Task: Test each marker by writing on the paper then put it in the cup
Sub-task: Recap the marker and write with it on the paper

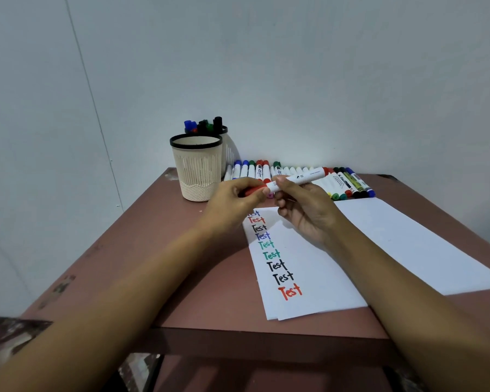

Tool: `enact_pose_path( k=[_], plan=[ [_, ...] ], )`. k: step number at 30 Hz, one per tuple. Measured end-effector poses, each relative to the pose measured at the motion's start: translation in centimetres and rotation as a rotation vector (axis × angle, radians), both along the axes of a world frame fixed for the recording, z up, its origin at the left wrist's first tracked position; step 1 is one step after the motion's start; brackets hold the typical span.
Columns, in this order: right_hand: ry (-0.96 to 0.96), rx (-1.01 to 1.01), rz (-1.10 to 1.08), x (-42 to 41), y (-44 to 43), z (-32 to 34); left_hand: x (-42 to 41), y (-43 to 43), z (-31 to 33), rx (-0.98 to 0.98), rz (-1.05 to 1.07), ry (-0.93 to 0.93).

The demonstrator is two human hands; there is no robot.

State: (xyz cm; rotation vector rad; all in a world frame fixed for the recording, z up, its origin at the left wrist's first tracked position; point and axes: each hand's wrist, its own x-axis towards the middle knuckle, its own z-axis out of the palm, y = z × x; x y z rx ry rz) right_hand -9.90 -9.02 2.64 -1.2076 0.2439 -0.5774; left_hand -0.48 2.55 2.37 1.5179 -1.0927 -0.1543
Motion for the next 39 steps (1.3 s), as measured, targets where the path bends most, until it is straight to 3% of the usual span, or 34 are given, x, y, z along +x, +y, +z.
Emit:
enact_pose_path(
  k=[5, 8, 10, 14, 22, 28, 33, 35, 39],
  plan=[
    [0.013, 0.122, -0.231, -0.4, -1.3, 0.3, 0.9, 0.8, 2.1, -0.091, 0.170, 0.060],
    [0.267, -0.417, -0.527, -0.3, -2.1, -0.6, 2.4, 1.6, 5.0, -0.084, 0.300, -0.047],
    [0.343, -0.734, -0.555, -0.2, -2.0, -1.5, 3.8, 1.9, 7.3, -0.091, 0.360, -0.119],
    [0.494, -1.019, -0.463, 0.3, -2.0, -2.6, 7.8, 1.7, 11.2, -0.036, 0.458, -0.205],
    [0.537, -1.086, -0.424, 0.5, -2.0, -2.7, 13.7, -1.3, 14.9, 0.220, 0.573, -0.341],
    [0.528, -1.147, -0.429, 0.7, -2.4, -3.0, 15.0, -4.4, 15.7, 0.621, 0.550, -0.617],
    [0.533, -1.194, -0.424, 1.1, -2.8, -3.4, 16.6, -5.8, 14.6, 0.830, 0.488, -0.586],
    [0.533, -1.191, -0.418, 1.2, -2.9, -3.6, 17.0, -6.4, 13.6, 0.853, 0.487, -0.591],
    [0.524, -1.177, -0.404, 1.5, -2.8, -3.7, 17.9, -7.0, 11.7, 0.697, 0.529, -0.592]
  ],
)
